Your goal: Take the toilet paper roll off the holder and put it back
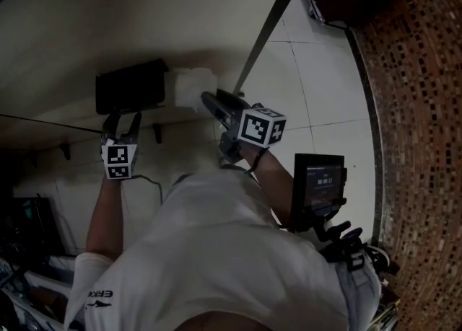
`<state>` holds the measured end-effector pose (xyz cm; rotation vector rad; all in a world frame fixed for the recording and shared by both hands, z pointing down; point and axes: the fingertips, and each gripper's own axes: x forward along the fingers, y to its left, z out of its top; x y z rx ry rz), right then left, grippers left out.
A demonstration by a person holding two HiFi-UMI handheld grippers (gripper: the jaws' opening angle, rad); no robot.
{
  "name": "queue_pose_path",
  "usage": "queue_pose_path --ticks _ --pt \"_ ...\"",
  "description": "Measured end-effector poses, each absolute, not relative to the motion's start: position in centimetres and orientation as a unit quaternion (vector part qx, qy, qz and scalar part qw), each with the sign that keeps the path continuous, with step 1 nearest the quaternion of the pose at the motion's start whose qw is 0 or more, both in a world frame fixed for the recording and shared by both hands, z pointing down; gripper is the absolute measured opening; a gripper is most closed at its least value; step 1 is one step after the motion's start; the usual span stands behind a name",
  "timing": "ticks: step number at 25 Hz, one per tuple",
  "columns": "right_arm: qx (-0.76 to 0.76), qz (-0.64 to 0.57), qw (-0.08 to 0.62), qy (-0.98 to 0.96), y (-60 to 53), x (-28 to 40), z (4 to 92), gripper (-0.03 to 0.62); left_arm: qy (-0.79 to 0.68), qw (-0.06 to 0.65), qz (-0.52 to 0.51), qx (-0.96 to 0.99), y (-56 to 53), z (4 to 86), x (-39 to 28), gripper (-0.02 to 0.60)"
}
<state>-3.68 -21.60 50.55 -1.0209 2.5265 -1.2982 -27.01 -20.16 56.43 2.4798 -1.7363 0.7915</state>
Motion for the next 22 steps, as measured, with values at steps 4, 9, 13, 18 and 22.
queue_pose_path --ticks 4,9,13,18,22 --pt "-0.337 -0.429 0.060 0.836 -21.5 -3.7 50.7 0.181 -0.552 0.002 0.258 0.793 -19.7 56.1 -26.8 0.158" --pt "-0.332 -0.431 0.062 0.837 -21.4 -3.8 50.8 0.180 -0.536 0.005 0.274 0.799 -18.8 56.1 -26.6 0.156" --pt "-0.324 -0.434 0.065 0.838 -21.1 -3.8 50.4 0.179 -0.523 0.007 0.285 0.803 -17.7 55.4 -26.0 0.156" --pt "-0.315 -0.431 0.062 0.843 -20.6 -4.1 50.7 0.179 -0.510 0.014 0.295 0.808 -16.4 55.3 -25.6 0.163" --pt "-0.306 -0.422 0.052 0.852 -20.5 -5.1 50.7 0.180 -0.495 0.026 0.301 0.814 -15.7 55.2 -25.7 0.166"
